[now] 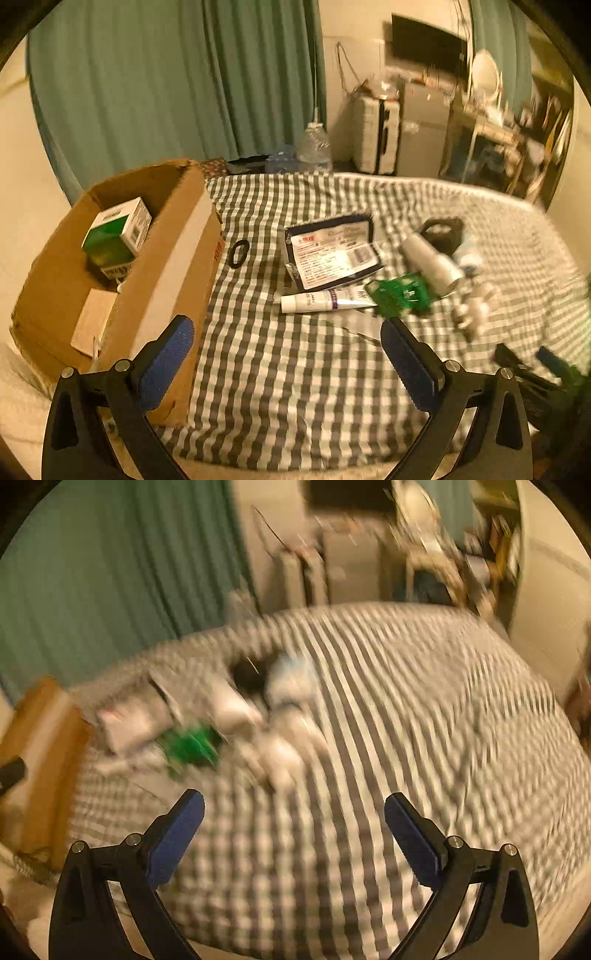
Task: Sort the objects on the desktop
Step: 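Drop the green-and-white box and white item into the cardboard box with both tools, then grasp the tissue paper packet with the left tool while the right tool grasps the white plush toy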
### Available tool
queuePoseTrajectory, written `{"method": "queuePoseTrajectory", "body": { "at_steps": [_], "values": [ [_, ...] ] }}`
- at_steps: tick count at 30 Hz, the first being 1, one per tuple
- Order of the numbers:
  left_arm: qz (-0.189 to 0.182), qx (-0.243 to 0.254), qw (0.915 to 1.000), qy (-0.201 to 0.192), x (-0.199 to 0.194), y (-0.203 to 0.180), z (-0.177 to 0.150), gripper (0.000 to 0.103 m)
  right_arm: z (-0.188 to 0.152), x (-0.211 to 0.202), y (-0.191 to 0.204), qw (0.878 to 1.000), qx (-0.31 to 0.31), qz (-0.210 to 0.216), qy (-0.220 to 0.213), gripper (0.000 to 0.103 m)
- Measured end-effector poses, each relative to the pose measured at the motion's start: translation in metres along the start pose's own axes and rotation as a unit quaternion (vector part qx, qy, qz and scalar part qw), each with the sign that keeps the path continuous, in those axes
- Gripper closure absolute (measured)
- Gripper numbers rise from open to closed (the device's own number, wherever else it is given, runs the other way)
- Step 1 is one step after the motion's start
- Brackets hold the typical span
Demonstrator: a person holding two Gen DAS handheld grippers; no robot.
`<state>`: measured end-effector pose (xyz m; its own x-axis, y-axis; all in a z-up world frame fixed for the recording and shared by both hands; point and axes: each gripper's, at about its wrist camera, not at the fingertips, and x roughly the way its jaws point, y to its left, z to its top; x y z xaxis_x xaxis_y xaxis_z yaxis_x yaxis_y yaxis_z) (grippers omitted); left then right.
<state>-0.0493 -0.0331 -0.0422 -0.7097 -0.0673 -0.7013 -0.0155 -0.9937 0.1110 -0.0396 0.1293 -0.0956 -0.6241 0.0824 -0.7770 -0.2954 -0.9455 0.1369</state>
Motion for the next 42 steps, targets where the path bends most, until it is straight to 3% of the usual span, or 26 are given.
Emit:
{"method": "queuePoseTrajectory", "body": {
  "at_steps": [2,4,6,8,13,16,19,20,22,25,27,28,29,30,37,42],
  "values": [
    [-0.008,-0.019,0.9998,0.002,0.020,-0.003,0.004,0.000,0.002,0.006,-0.005,1.000,0.003,0.004,0.004,0.005],
    [0.002,-0.071,0.9974,0.008,0.043,0.002,0.001,0.000,0.003,0.013,-0.004,1.000,-0.002,0.004,0.009,0.005],
    [-0.034,-0.075,0.9958,0.041,0.072,0.000,0.000,0.000,-0.004,0.021,-0.004,1.000,-0.003,0.015,0.026,0.007],
    [-0.040,-0.086,0.9938,0.058,0.090,0.003,0.003,0.000,0.001,0.036,-0.008,0.999,0.008,0.032,0.041,0.012],
    [-0.041,-0.126,0.9910,0.012,0.100,0.022,0.009,0.000,0.027,0.059,-0.009,0.999,0.026,0.029,0.020,0.015],
    [-0.045,-0.122,0.9914,0.014,0.112,0.021,0.008,0.000,0.034,0.076,-0.002,1.000,0.015,-0.001,0.016,0.015],
    [-0.091,-0.109,0.9899,-0.005,0.124,0.018,0.010,0.000,0.027,0.093,0.001,1.000,0.018,-0.002,0.025,0.020],
    [-0.097,-0.103,0.9899,-0.008,0.130,0.017,0.013,0.000,0.024,0.095,0.000,1.000,0.020,-0.011,0.018,0.033],
    [-0.097,-0.090,0.9911,-0.012,0.141,0.013,0.023,0.000,0.021,0.091,0.000,1.000,0.021,-0.017,0.008,0.049],
    [-0.089,-0.052,0.9942,-0.032,0.153,0.001,0.039,0.000,0.017,0.088,-0.004,0.999,0.031,-0.007,0.007,0.050],
    [-0.091,-0.029,0.9953,-0.018,0.168,-0.004,0.044,0.000,0.015,0.085,-0.006,0.999,0.036,-0.001,0.003,0.050],
    [-0.104,-0.028,0.9941,-0.014,0.174,-0.003,0.042,0.020,0.014,0.085,-0.007,0.999,0.037,0.000,0.003,0.050],
    [-0.119,-0.030,0.9924,-0.016,0.175,-0.003,0.037,0.052,0.013,0.084,-0.007,0.999,0.037,0.000,0.001,0.050],
    [-0.109,-0.026,0.9937,-0.003,0.179,-0.003,0.033,0.085,0.012,0.084,-0.006,0.999,0.036,-0.001,0.002,0.050],
    [-0.125,-0.034,0.9905,-0.045,0.143,0.000,0.013,0.088,0.013,0.085,-0.005,0.999,0.037,0.003,0.000,0.050],
    [-0.075,-0.016,0.9944,-0.073,0.113,-0.004,-0.003,0.091,0.010,0.078,-0.008,0.999,0.040,0.011,0.000,0.050]
  ]
}}
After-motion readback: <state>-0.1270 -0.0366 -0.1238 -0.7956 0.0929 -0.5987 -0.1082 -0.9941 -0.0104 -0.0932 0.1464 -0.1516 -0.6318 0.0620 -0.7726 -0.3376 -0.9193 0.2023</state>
